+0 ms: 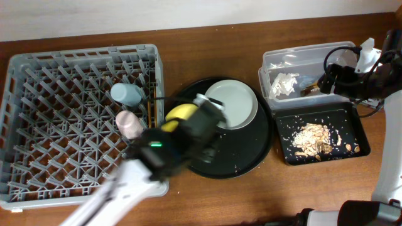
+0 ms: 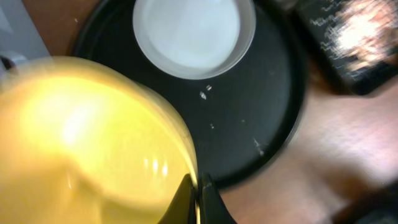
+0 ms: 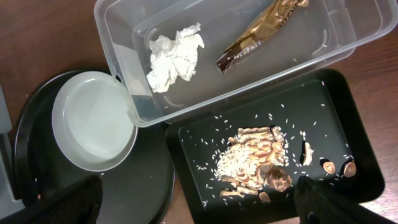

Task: Sort waste into correct bins and load items into the dishwasher rack
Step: 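Carry the yellow bowl with the left gripper into the rack, then reach the left gripper to the white plate and grasp its edge, then lift the white plate with the left gripper and stand it in the rack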

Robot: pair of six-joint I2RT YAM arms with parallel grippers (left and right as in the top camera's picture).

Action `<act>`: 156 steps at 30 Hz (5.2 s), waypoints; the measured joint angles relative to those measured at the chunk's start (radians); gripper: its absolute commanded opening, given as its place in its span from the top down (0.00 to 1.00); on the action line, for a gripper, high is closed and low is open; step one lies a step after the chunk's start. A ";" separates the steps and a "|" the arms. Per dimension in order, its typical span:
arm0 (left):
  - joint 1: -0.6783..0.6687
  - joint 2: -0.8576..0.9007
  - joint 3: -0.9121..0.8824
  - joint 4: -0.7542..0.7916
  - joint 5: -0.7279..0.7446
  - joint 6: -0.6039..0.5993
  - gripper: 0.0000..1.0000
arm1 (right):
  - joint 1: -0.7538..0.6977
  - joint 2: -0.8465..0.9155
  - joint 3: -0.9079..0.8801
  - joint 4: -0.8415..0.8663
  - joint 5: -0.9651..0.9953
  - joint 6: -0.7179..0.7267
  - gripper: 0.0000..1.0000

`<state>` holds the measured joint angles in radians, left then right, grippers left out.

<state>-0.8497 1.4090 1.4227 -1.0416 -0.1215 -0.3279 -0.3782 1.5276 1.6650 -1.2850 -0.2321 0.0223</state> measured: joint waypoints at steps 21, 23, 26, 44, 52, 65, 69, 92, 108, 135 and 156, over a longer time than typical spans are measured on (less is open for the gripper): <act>1.210 -0.100 -0.458 -0.251 1.456 0.706 1.00 | 0.000 0.000 0.000 0.000 0.000 0.001 0.01; 1.239 -0.071 -0.530 -0.206 1.463 0.707 1.00 | 0.000 0.000 0.000 0.000 0.000 0.001 0.01; 1.241 0.013 -0.583 -0.148 1.499 0.706 1.00 | 0.000 0.000 0.000 0.000 0.000 0.001 0.01; 1.511 0.124 -0.580 -0.076 1.367 0.714 0.50 | 0.000 0.000 0.000 0.000 0.000 0.001 0.01; 1.703 0.137 -0.474 -0.209 1.205 0.714 0.20 | 0.000 0.000 0.000 0.000 0.000 0.001 0.01; 1.246 -0.348 -0.325 -0.136 0.836 0.387 1.00 | 0.000 0.000 0.000 0.001 0.000 0.000 0.01; 0.933 -0.325 -0.325 -0.058 0.611 0.235 1.00 | 0.000 0.000 0.000 0.000 0.000 0.002 0.01; 0.734 0.064 -0.270 -0.124 0.003 0.005 0.87 | 0.000 0.000 0.000 0.000 0.000 0.002 0.01; 0.049 0.441 -0.080 0.831 0.206 0.025 0.40 | 0.000 0.000 -0.001 0.000 0.000 0.001 0.01; 0.012 0.682 0.023 0.389 -0.016 0.084 0.41 | 0.000 0.000 -0.001 0.000 0.000 0.002 0.01; 0.019 0.524 0.082 0.348 -0.032 0.035 0.99 | 0.000 0.000 -0.001 0.000 0.000 0.002 0.01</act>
<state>-0.8307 1.9331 1.5043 -0.6937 -0.1539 -0.2932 -0.3782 1.5280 1.6638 -1.2846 -0.2325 0.0238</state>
